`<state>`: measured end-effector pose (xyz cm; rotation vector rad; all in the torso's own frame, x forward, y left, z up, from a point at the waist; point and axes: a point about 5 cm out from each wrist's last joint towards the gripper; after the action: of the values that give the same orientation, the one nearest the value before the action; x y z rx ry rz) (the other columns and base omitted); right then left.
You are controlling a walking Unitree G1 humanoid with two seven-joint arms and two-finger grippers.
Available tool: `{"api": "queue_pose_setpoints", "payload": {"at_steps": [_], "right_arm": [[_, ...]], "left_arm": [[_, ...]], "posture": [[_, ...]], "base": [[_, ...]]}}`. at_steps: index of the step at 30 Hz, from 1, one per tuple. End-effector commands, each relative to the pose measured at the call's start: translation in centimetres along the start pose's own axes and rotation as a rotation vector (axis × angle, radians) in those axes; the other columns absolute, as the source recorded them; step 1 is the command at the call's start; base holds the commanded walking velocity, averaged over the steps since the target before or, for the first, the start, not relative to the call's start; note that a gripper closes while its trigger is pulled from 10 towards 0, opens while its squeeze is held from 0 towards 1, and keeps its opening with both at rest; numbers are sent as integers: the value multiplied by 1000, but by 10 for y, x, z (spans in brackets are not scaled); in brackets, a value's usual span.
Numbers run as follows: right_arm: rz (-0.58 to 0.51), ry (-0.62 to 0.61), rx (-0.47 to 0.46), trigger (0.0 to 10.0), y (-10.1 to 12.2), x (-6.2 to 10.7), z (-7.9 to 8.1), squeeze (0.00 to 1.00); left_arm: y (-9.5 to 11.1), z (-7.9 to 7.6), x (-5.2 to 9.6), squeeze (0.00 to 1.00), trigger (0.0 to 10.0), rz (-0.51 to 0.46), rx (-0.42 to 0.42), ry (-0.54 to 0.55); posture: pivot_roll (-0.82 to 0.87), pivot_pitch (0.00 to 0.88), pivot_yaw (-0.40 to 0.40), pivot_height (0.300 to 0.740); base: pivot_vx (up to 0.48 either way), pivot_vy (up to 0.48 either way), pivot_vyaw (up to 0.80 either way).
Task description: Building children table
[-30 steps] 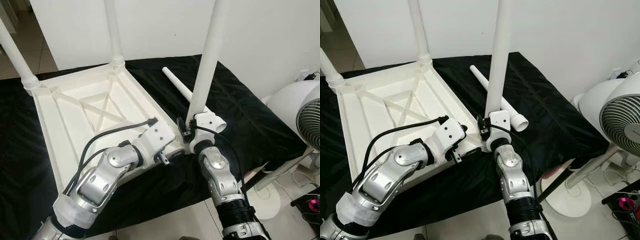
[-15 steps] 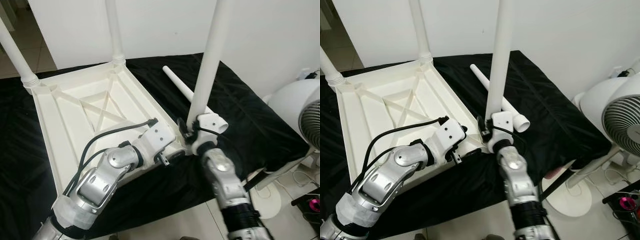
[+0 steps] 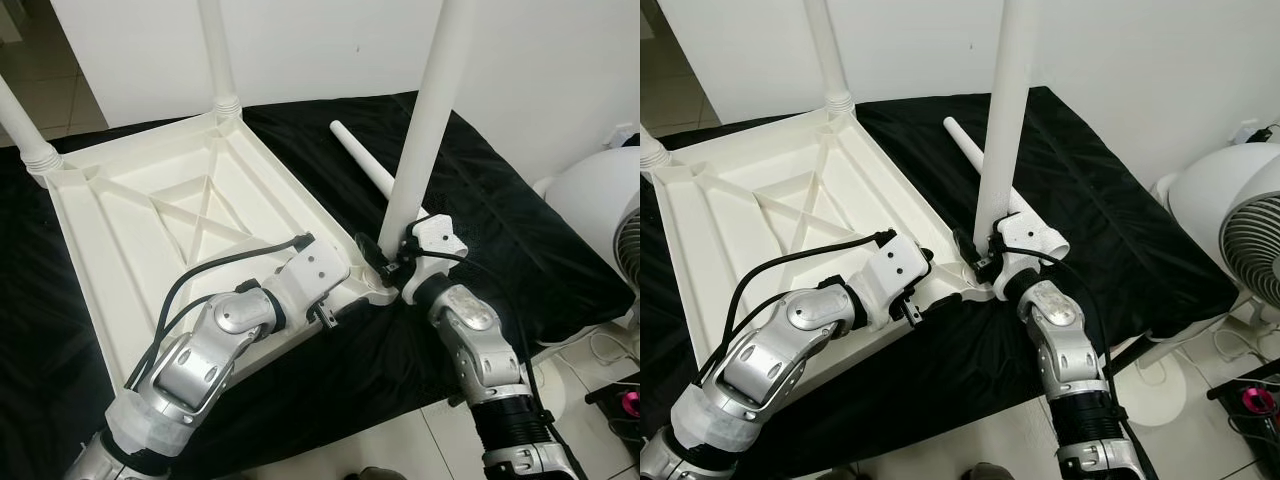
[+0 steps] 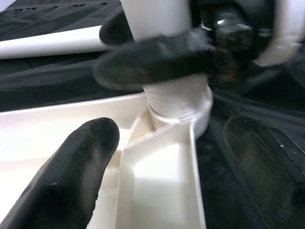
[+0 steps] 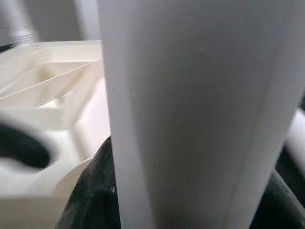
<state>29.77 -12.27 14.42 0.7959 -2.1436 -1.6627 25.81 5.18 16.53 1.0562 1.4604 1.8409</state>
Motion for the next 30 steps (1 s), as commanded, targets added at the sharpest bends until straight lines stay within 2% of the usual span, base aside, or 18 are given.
{"api": "queue_pose_setpoints", "payload": {"at_steps": [1,4,6,15,20,25,30], "right_arm": [[-23,200,7,10000,0,4,18,0],[-22,267,19,10000,0,9,20,0],[0,296,80,10000,-4,14,13,0],[23,261,130,10000,-11,20,2,0],[29,249,115,10000,-17,24,8,0],[6,221,4,10000,-20,26,9,0],[-10,199,56,10000,-17,24,8,0]], "left_arm": [[2,3,1,0,10000,4,-13,27],[2,3,1,0,10000,4,-14,26],[3,3,1,0,10000,4,-14,25],[3,3,2,0,10000,3,-16,26],[3,3,2,0,10000,3,-15,29],[3,3,3,0,10000,4,-14,28],[3,4,3,0,10000,7,-15,24]], "posture": [[-62,34,23,740],[-62,34,23,740],[-64,38,26,740],[-65,40,26,740],[-61,42,25,740],[-63,44,33,740],[-65,45,38,740]], "base": [[0,0,0],[0,0,0],[0,0,0],[0,0,0],[0,0,0],[0,0,0],[0,0,0]]}}
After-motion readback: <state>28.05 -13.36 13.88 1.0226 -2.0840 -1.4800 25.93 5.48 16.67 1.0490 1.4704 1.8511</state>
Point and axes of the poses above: a point about 5 cm out from each wrist's last joint towards the gripper, its own x axis pointing back from the gripper into the wrist, its own y axis along the axis of the wrist's last joint, z = x × y, and after that the axes turned 11 degrees about x, right-handed
